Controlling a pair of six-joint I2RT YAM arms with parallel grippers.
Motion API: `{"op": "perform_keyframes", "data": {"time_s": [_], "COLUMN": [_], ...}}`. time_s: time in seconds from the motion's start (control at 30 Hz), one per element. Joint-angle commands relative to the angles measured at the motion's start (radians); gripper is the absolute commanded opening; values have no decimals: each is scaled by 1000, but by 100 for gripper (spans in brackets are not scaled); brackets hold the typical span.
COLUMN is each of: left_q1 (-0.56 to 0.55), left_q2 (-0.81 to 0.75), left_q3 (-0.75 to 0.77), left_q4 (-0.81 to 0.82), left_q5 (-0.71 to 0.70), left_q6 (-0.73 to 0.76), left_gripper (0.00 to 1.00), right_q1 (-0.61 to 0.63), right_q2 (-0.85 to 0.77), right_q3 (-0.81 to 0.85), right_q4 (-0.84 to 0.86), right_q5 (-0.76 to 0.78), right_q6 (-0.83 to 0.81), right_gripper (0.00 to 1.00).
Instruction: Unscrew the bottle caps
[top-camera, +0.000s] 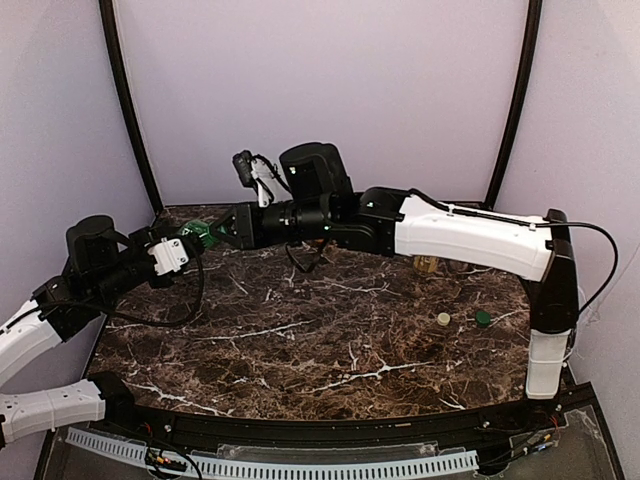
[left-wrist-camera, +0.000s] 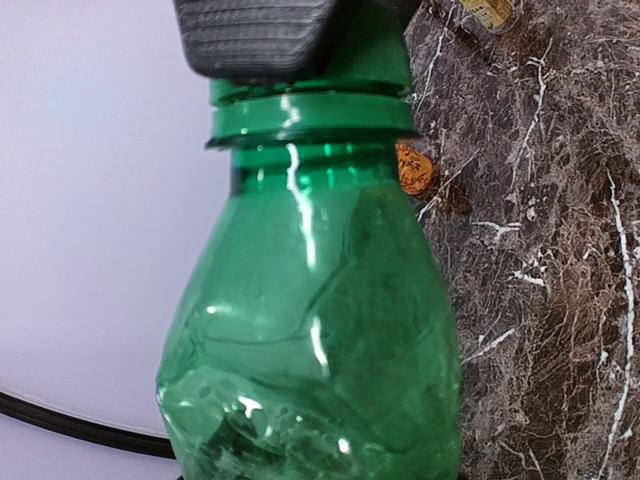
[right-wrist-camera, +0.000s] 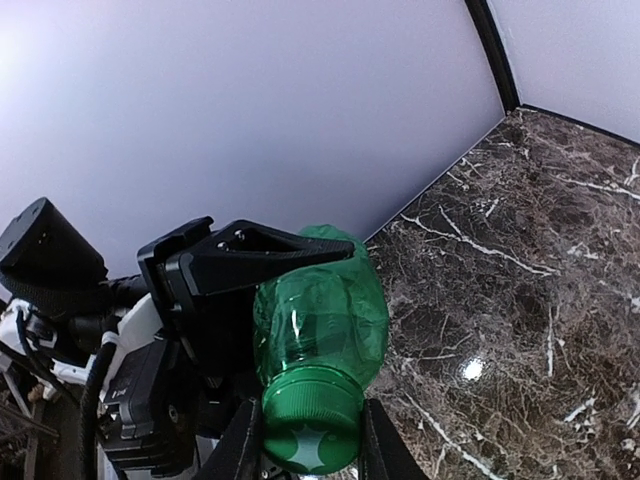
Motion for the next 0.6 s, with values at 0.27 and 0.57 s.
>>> {"op": "perform_keyframes", "data": {"time_s": [0.27, 0.57], "left_q1": [-10, -10], "left_q2": [-23, -17], "left_q3": [127, 149], "left_q4": [-521, -639], "left_q5": [561, 664], "left_q6": [-29, -27], "left_gripper": [18, 18], "right_q1": [117, 190], "right_q2": [-133, -133], "right_q3": [-191, -205], "right_q4": [-80, -190], "right_q5": [-201, 92], "right_q6": [-1061, -1469], "right_gripper": [0, 0]}}
